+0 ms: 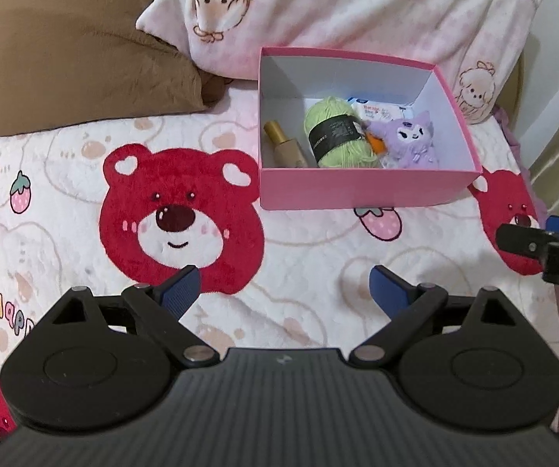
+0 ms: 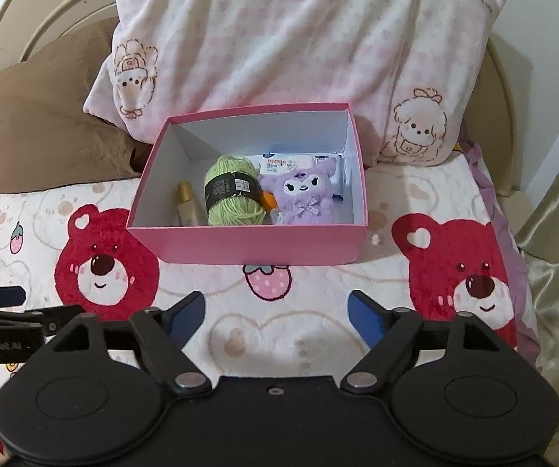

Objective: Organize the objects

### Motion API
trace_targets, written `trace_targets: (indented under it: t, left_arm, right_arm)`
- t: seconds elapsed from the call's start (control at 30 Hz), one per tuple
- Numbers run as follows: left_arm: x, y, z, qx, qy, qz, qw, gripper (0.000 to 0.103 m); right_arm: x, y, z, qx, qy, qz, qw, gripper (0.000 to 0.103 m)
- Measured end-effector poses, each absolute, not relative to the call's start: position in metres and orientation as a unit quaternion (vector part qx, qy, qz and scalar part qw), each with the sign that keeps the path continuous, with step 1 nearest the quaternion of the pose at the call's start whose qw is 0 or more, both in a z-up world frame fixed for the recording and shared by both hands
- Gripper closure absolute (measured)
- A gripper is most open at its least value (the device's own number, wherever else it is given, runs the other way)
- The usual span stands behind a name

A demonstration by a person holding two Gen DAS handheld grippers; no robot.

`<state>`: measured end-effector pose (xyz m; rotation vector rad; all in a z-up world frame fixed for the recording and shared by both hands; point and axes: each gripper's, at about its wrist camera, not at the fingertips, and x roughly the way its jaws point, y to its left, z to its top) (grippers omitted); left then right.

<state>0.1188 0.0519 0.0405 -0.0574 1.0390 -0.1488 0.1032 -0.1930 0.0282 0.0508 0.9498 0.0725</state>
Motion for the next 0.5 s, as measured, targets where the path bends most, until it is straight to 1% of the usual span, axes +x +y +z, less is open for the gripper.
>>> trace_targets:
  t: [0.1, 0.23, 0.5]
  left_arm:
    - [0.1205, 0.0511, 0.0375, -0.030, 0.499, -0.070, 0.863, 0.009]
    - [0.1223, 0.0488, 0.0340, -0.023, 0.512, -0.068, 0.856, 0.009]
    - [0.1235, 0.0517, 0.0378, -0.004, 0.511, -0.050, 0.858, 0.008]
  right_arm:
    - [0.1021, -0.1899, 0.0278, 0.022, 0.456, 0.029, 0.889, 0.010]
    - [0.1031, -0.1859, 0.0244, 0.013, 0.467, 0.018, 0.884, 0.010]
    - [0.1042, -0.1860, 0.0235, 0.007, 0.471, 0.007, 0.882, 0.010]
